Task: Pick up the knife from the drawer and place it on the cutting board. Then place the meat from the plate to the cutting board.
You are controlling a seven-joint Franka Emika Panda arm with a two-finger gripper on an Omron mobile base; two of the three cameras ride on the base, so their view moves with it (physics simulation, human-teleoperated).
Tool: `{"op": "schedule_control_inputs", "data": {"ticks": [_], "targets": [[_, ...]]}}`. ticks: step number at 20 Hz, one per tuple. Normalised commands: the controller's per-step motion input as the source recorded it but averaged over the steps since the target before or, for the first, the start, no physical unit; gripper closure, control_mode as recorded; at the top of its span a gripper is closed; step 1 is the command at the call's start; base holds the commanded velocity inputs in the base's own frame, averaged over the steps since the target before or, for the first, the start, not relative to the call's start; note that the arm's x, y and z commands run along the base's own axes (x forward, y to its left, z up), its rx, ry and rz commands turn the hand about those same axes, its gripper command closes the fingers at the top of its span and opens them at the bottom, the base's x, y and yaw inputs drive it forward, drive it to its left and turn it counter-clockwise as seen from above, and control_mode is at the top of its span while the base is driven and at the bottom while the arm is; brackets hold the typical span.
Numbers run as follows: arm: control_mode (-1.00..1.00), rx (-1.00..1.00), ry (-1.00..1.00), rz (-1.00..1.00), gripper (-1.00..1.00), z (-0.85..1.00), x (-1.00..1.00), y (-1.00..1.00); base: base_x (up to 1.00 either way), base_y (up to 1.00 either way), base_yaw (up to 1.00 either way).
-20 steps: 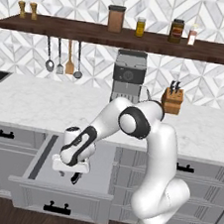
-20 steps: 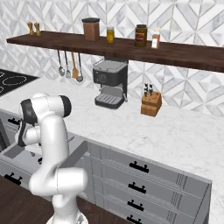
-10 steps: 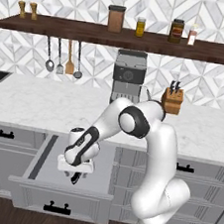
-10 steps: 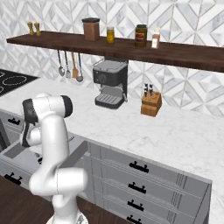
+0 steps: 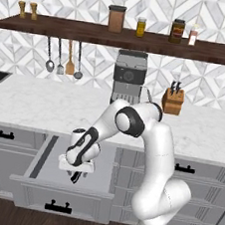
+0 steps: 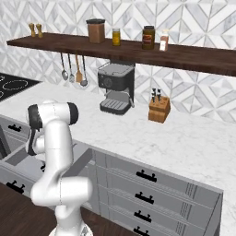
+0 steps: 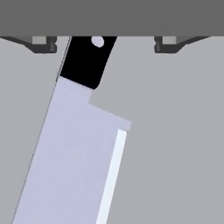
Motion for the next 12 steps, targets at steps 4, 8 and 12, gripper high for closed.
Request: {"op": "schedule_control_inputs", "data": {"ticks": [4,8,12], "targets": [[-1.0,0.0,0.0,0.0,1.0,-0.59,0.0,0.03,0.0,0.0,0.0],[-1.0,0.0,0.0,0.0,1.0,-0.52,-0.44,0.0,0.0,0.0,0.0],[-1.0,0.0,0.0,0.0,1.0,-0.3,-0.2,0.0,0.0,0.0,0.0]]}}
